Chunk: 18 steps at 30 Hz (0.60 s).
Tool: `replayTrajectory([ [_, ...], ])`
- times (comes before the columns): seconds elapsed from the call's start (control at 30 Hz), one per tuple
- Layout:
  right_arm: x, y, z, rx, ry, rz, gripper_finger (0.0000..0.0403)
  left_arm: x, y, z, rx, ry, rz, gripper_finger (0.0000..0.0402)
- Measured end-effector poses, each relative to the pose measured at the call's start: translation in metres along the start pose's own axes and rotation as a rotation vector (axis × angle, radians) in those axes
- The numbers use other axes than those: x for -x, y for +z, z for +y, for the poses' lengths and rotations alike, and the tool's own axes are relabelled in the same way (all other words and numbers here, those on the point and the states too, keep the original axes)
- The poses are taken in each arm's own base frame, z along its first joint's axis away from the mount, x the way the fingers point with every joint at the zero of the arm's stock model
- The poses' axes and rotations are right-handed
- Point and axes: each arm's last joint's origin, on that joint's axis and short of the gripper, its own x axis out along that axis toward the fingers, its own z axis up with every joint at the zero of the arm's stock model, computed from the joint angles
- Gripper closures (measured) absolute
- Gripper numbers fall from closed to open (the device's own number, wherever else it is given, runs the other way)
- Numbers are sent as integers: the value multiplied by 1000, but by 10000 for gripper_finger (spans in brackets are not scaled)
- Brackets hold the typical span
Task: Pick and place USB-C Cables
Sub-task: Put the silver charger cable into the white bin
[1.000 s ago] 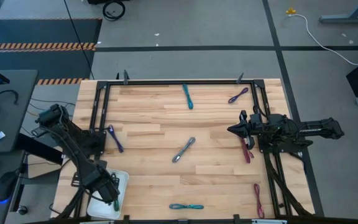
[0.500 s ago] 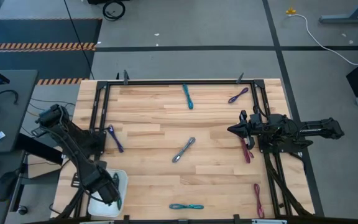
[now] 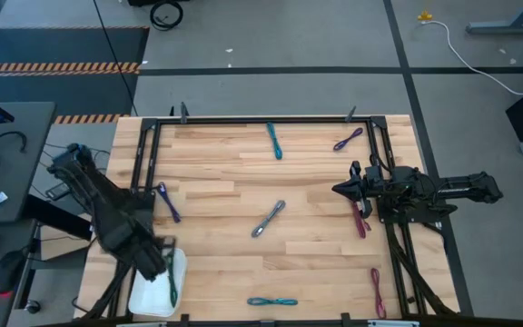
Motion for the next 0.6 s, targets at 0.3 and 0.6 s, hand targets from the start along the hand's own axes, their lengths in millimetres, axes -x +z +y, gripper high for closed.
replayTrajectory([
  [0.3,0,0,0,0,0,0,392,-12,59,-58,-273,-448,-795,237],
  [0.6,0,0,0,0,0,0,392,-97,125,-109,-344,-529,-1025,270],
])
